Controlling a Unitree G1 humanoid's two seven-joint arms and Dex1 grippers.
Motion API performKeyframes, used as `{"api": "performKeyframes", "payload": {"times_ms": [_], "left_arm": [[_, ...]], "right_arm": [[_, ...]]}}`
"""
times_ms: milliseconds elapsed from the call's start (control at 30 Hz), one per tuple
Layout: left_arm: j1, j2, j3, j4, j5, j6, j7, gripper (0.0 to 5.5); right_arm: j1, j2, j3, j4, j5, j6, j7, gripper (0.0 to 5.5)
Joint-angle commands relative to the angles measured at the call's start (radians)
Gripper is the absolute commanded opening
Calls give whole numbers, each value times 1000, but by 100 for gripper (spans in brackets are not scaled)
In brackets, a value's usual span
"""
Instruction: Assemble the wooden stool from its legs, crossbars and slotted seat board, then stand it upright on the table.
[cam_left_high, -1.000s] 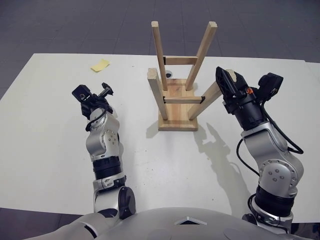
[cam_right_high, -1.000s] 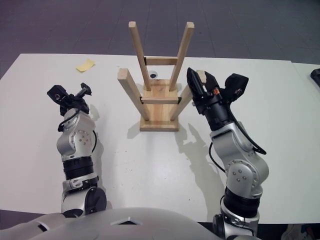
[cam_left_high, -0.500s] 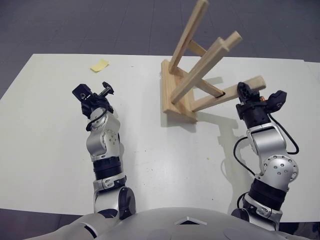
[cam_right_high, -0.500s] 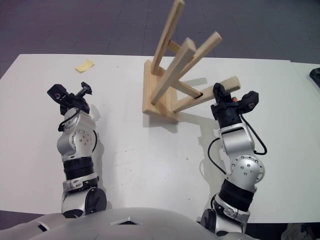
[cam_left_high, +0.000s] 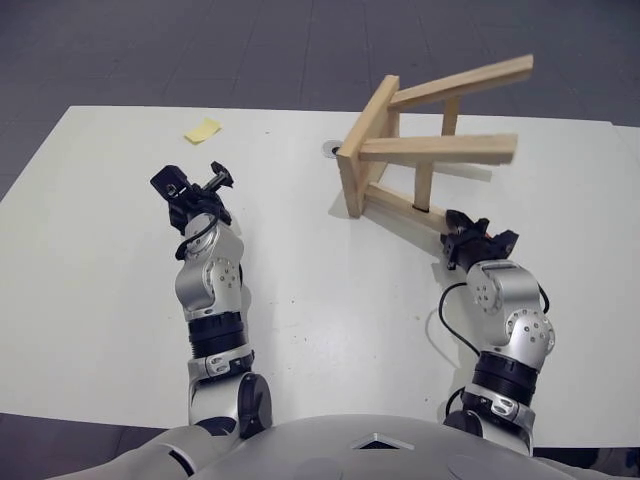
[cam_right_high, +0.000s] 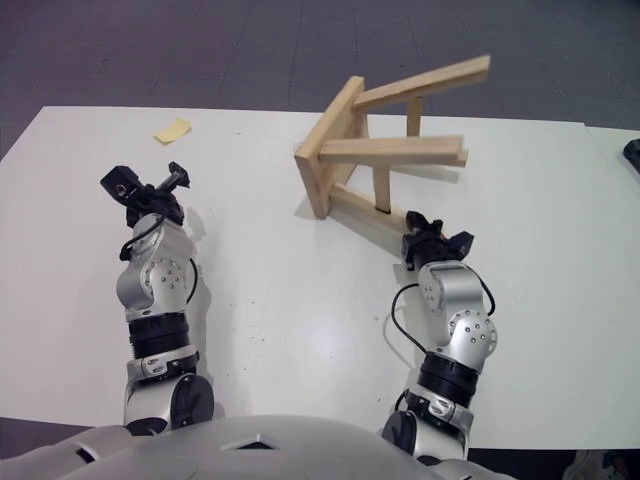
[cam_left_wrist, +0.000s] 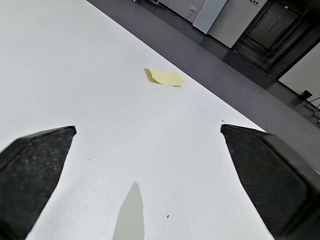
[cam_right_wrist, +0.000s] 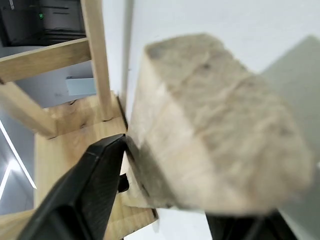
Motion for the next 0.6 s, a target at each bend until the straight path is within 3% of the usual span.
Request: {"api": "performKeyframes", "payload": {"times_ms": [33, 467, 533, 600], "left_arm": [[-10, -23, -3, -9, -7, 17, 9, 540], [17, -47, -7, -38, -13, 12, 32, 540], [24, -50, -8, -45, -14, 13, 34, 540], [34, -52, -10, -51, -15, 12, 35, 540]], "right_arm": [[14, -9, -21, -22, 60, -13, -95, 308], [35, -92, 36, -210, 270, -27, -269, 503], [74, -186, 100, -250, 299, 61, -309, 536], [86, -354, 192, -284, 264, 228, -233, 539]]}}
